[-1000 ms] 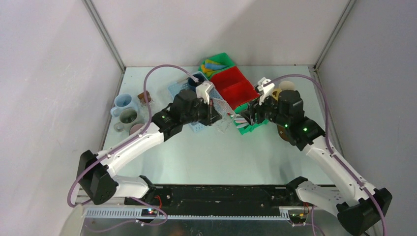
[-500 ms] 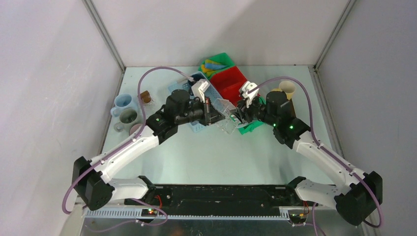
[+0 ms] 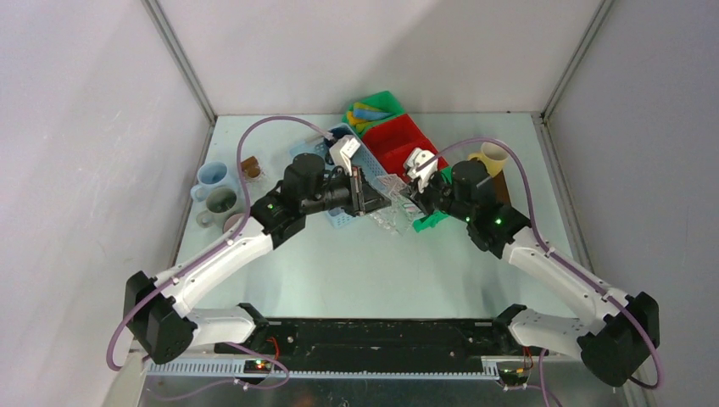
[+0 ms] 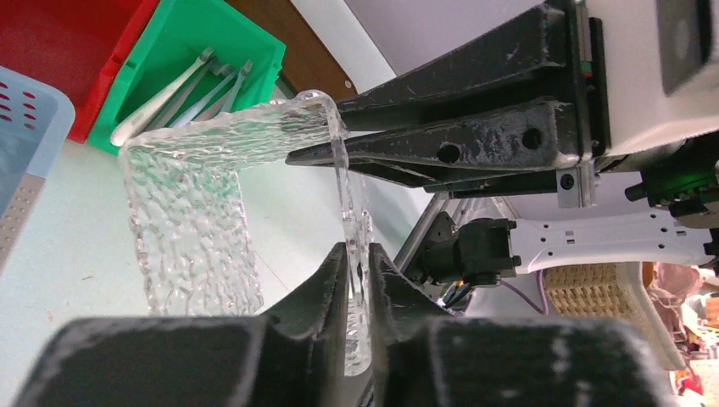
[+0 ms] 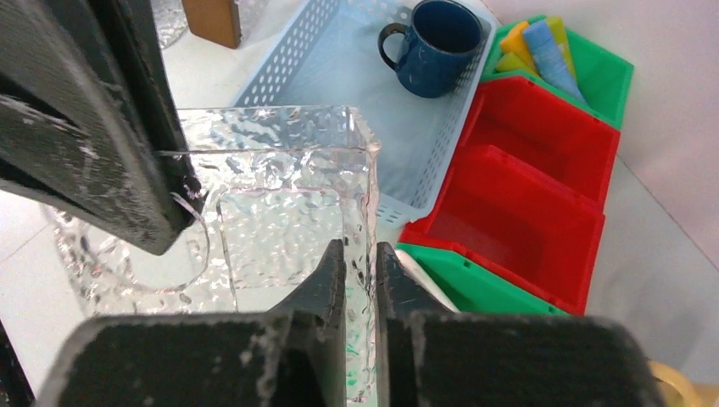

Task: Prepare toiletry sets of a toothbrush and toothpaste on the tray
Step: Pick up the toothpaste holder from the storage box, then place the toothpaste holder on the tray, then pick up the cup from the storage box.

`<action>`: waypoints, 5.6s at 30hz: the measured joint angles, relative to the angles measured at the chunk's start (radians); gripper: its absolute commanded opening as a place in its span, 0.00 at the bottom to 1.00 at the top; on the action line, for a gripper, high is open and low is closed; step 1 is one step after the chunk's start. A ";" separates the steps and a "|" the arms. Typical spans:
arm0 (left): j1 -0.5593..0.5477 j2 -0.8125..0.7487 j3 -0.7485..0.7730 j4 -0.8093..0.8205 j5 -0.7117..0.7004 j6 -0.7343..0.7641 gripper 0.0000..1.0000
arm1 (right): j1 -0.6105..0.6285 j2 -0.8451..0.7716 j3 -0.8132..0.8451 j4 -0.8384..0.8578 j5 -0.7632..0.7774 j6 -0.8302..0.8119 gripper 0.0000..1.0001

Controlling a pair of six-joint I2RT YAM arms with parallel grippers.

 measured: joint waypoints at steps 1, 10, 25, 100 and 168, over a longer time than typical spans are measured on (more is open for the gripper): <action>-0.001 0.000 0.000 0.008 0.003 -0.001 0.32 | 0.002 -0.006 0.000 -0.013 0.008 0.001 0.00; 0.002 -0.031 0.013 -0.035 -0.087 0.060 0.82 | 0.000 -0.089 0.005 -0.205 0.156 -0.008 0.00; 0.111 -0.254 0.072 -0.243 -0.478 0.286 1.00 | -0.342 -0.045 0.107 -0.514 0.462 0.094 0.00; 0.213 -0.368 -0.179 -0.148 -0.918 0.615 1.00 | -0.764 0.594 0.325 -0.373 0.259 0.047 0.29; 0.417 1.052 0.879 -0.412 -0.443 0.560 0.54 | -0.633 -0.516 -0.082 -0.207 0.228 0.499 1.00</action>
